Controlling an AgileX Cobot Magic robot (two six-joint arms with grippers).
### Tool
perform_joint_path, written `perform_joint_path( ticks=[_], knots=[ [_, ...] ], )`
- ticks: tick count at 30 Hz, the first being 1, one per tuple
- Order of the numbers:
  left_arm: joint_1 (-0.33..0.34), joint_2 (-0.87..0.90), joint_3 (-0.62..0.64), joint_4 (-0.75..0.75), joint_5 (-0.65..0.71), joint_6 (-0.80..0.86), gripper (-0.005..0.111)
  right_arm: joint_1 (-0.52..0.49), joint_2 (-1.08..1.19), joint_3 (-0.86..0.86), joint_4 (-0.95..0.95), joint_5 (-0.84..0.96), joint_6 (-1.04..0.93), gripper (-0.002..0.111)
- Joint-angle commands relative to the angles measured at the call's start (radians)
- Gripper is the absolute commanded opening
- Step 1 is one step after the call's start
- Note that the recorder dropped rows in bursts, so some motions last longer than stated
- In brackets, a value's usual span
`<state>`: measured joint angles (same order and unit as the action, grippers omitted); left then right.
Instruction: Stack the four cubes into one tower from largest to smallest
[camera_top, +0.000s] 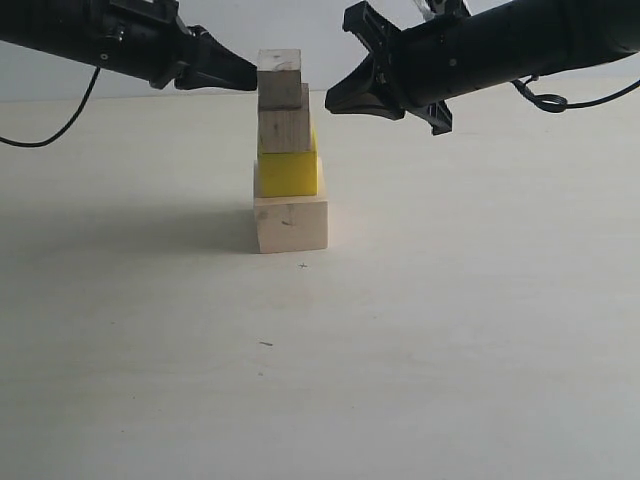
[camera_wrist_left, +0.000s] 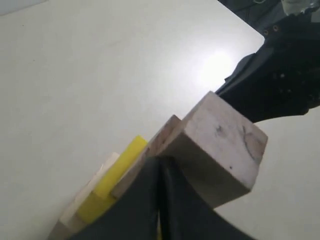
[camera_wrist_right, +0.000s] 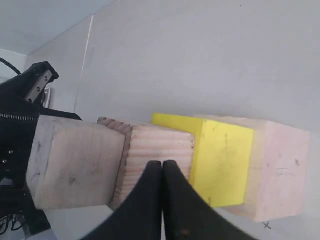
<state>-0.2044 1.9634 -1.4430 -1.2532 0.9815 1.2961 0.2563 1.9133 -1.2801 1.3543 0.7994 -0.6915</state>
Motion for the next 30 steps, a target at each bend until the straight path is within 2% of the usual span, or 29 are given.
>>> perform_joint_path(
  ticks=[1,13,18,30],
  knots=[
    [-0.014,0.002,0.001,-0.012,-0.029,0.009,0.000,-0.001,-0.003,-0.005,-0.004,-0.003,-0.015,0.000],
    [0.016,0.002,0.001,0.016,-0.010,-0.022,0.000,-0.001,-0.003,-0.005,-0.003,-0.050,-0.015,0.000],
    [0.033,0.002,0.001,0.019,0.031,-0.022,0.000,-0.001,-0.001,-0.005,0.071,-0.084,-0.059,0.000],
    [0.033,0.002,0.001,0.023,0.076,-0.022,0.000,-0.001,0.108,-0.098,0.111,-0.035,-0.082,0.000]
  ],
)
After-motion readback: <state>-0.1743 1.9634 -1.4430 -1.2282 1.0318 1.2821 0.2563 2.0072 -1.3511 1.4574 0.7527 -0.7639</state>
